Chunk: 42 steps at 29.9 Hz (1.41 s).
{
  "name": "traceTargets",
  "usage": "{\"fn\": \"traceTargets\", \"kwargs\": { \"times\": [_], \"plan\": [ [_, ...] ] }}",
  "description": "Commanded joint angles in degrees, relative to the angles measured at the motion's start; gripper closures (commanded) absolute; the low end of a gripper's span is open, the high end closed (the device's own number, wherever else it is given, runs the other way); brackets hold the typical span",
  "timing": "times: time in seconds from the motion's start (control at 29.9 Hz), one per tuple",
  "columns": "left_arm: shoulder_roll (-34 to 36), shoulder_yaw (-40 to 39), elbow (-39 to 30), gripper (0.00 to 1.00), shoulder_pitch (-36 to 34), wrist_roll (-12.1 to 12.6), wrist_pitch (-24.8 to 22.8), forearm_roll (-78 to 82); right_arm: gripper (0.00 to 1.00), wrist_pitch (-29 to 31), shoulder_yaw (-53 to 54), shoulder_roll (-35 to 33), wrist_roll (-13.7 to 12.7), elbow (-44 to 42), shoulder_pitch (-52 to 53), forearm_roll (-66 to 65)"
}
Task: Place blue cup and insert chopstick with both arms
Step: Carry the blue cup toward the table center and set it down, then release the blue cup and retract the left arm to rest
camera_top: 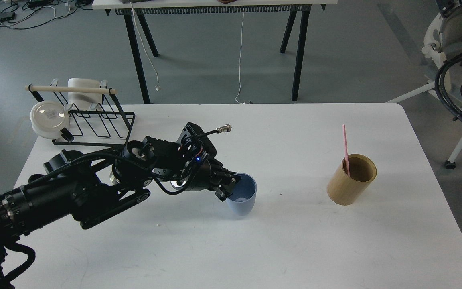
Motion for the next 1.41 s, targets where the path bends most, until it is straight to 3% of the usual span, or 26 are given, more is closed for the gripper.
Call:
{"fn": "traceTargets", "kwargs": {
  "times": [0.0, 0.5, 0.7, 0.9, 1.0, 1.11, 1.37],
  "plan": [
    [-0.41, 0.05, 0.10, 0.94, 0.35, 0.25, 0.00, 0.00, 0.01, -0.09, -0.87, 0.11, 0.08, 0.02, 0.25, -0.01],
    [0.21, 0.05, 0.10, 0.88, 0.44, 0.42, 0.00, 0.00, 0.01, 0.00, -1.05, -0.24, 0.08, 0.02, 0.25, -0.01],
    [0.29, -0.57, -0.60, 0.69, 0.44, 0.25, 0.00, 0.00, 0.01, 0.17, -1.05, -0.68, 0.08, 0.02, 0.17, -0.01],
    [0.82, -4.59, -3.05, 0.62, 0.44, -0.54, 0.00, 0.00, 0.01, 0.35, -1.22, -0.86, 0.00, 0.11, -0.19, -0.01],
    [0.91, -10.12, -4.73, 0.48, 0.53, -1.95, 0.00, 0.00, 0.01, 0.35, -1.31, -2.87, 0.00, 1.86, -0.71, -0.62],
    [0.12, -17.42, -4.47, 0.06, 0.97, -1.69, 0.00, 0.00, 0.01, 0.35, -3.23, -6.56, 0.43, 5.28, -1.85, -0.80],
    [-0.23, -30.60, 1.59, 0.02, 0.00, -1.60, 0.00, -27.05, 0.02, 0.09, -11.76, -15.44, 0.79, 11.36, -2.12, -4.91]
  ]
}}
